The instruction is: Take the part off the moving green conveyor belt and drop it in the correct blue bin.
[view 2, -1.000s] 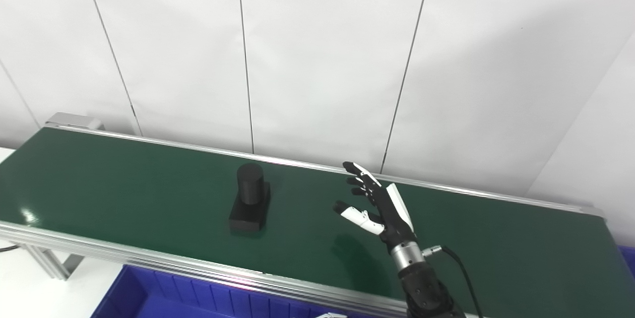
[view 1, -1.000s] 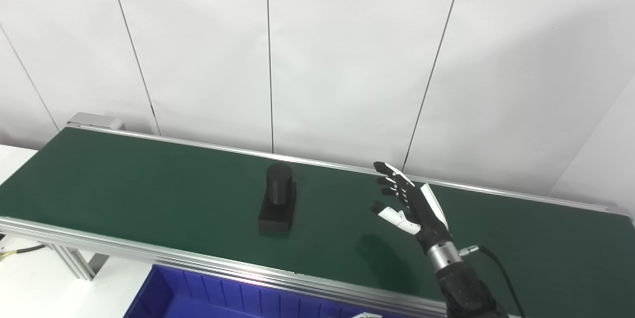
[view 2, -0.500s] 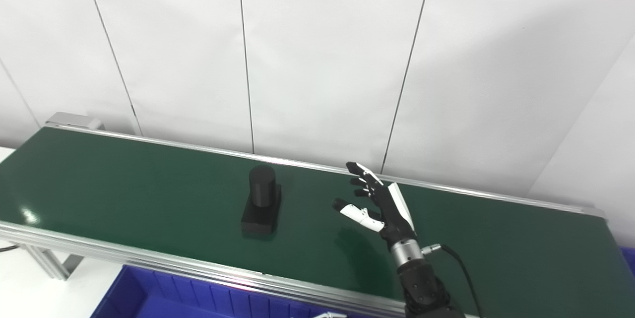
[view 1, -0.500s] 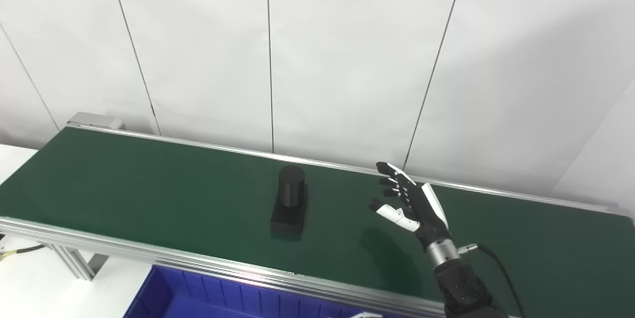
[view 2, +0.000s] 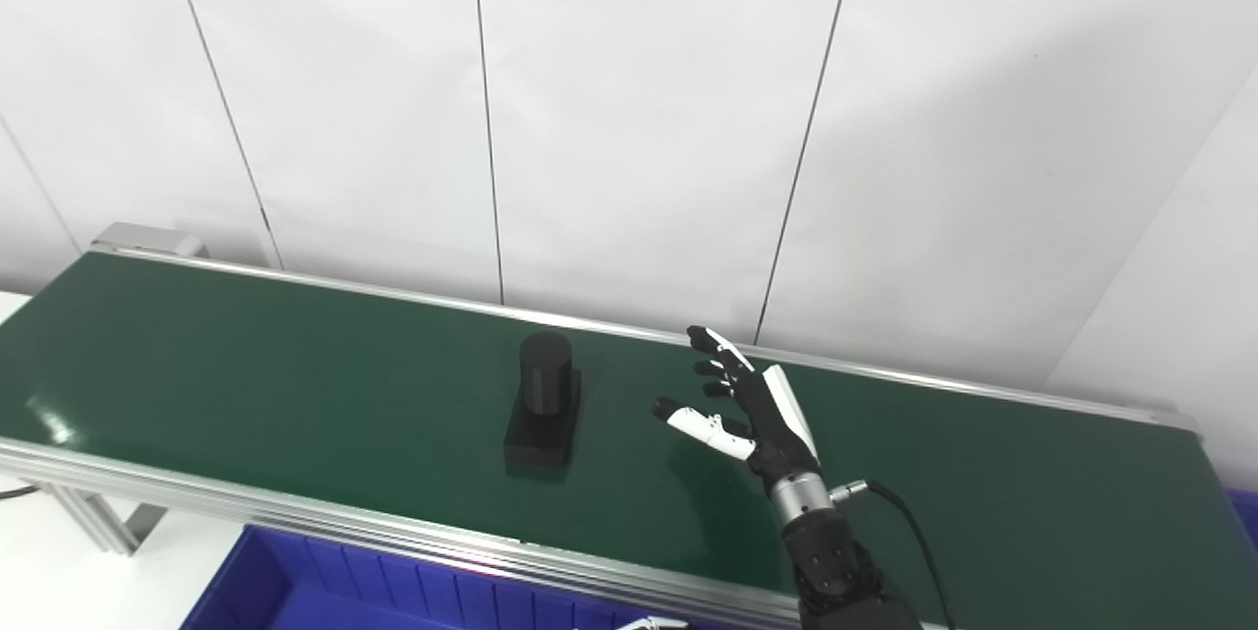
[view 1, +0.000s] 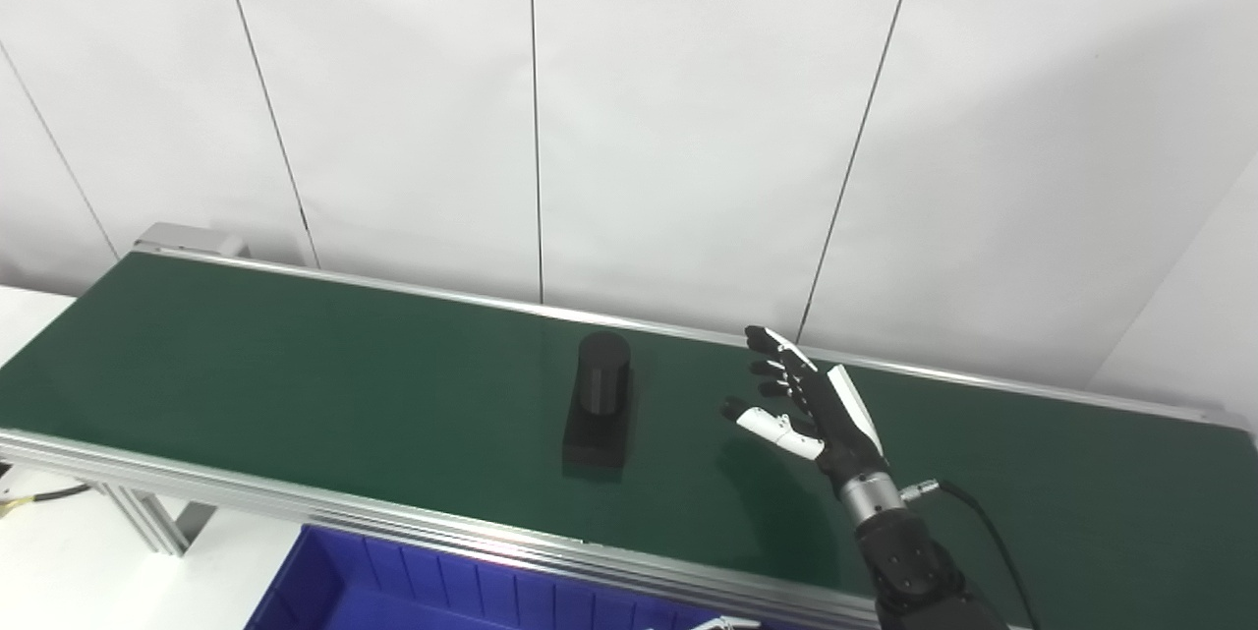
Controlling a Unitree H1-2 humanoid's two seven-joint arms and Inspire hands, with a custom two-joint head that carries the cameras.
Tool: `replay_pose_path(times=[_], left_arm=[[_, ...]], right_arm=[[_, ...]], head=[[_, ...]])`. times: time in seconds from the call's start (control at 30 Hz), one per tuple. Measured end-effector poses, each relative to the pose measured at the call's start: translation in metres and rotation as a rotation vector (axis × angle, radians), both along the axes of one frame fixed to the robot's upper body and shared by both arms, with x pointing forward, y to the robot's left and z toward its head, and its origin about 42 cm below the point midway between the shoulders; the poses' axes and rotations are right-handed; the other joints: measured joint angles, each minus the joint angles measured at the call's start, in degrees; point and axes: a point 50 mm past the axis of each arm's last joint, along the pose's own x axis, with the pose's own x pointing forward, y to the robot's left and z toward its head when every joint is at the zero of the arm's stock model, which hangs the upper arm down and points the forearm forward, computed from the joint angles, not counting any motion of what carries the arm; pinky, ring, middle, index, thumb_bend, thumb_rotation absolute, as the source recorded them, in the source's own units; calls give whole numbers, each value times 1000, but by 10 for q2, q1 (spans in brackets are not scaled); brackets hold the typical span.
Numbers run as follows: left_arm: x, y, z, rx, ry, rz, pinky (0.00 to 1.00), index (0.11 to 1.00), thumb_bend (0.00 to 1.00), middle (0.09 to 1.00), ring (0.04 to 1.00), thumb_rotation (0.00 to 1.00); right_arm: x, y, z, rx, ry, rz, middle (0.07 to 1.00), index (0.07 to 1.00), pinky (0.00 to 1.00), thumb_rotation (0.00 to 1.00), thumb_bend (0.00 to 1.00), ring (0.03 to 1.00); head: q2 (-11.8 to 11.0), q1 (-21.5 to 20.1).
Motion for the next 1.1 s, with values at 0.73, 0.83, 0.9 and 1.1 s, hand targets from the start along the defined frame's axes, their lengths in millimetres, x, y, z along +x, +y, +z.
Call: replay_pose_path(times=[0.73, 0.83, 0.9, 1.1], left_arm=[[-6, 0, -2, -2, 18, -11, 568, 716, 1000, 742, 702, 851], [-7, 0, -2, -2, 19, -14, 559, 716, 1000, 744, 704, 850], [-7, 0, -2, -1, 20, -20, 552, 715, 1000, 745, 706, 846], [-7, 0, -3, -3, 26, -23, 547, 708, 1000, 735, 699, 845]], right_arm=[[13, -11, -1, -157, -10, -32, 934, 945, 628, 570, 794, 829], [17, -15, 2, -174, -4, -27, 934, 943, 730, 600, 818, 864], [20, -19, 6, -187, -11, -27, 930, 940, 767, 599, 820, 872], [31, -26, 20, -218, -33, -29, 917, 932, 694, 565, 910, 840]], head=[[4, -9], [4, -11], [4, -11], [4, -11]])
